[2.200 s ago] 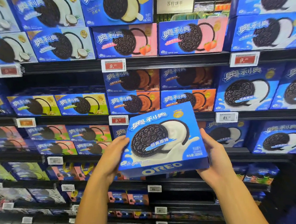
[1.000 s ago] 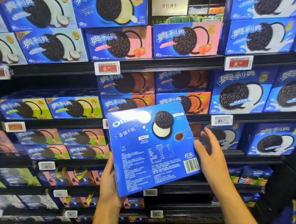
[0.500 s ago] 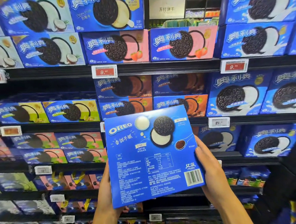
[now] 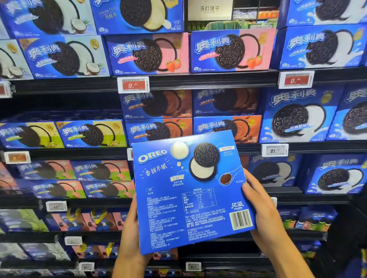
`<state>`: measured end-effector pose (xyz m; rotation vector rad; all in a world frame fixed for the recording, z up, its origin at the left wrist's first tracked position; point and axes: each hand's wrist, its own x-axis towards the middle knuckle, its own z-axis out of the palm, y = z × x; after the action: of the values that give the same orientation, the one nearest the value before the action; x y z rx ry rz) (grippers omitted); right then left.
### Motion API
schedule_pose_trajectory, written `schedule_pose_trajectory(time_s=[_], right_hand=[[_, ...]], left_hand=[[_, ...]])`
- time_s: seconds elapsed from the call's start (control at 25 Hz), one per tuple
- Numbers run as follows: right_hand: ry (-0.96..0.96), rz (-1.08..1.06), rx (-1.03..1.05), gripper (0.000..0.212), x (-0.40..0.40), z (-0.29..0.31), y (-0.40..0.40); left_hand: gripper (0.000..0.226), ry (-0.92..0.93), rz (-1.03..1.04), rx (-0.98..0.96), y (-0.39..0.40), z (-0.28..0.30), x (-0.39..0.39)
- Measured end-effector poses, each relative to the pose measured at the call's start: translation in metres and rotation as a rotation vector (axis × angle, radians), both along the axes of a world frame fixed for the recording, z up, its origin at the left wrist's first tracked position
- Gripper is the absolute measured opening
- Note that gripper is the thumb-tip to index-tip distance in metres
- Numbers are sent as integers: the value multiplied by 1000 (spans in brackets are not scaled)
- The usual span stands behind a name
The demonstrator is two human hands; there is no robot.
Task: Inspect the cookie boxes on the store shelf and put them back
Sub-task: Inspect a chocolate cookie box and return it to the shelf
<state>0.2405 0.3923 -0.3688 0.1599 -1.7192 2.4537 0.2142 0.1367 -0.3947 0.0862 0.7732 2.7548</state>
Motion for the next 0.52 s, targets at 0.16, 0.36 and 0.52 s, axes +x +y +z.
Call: schedule_pose_trajectory(time_s=[0.16, 0.36, 0.52], right_hand=[[-32, -35, -5, 48, -2, -3, 0], [-82, -37, -1, 37, -8, -11, -3], [-167, -57, -7, 33, -16, -25, -7]], left_hand=[[48, -1, -12, -29, -1, -2, 2], [45, -22, 38, -172, -4, 0, 3], [50, 26, 37, -337, -1, 11, 4]])
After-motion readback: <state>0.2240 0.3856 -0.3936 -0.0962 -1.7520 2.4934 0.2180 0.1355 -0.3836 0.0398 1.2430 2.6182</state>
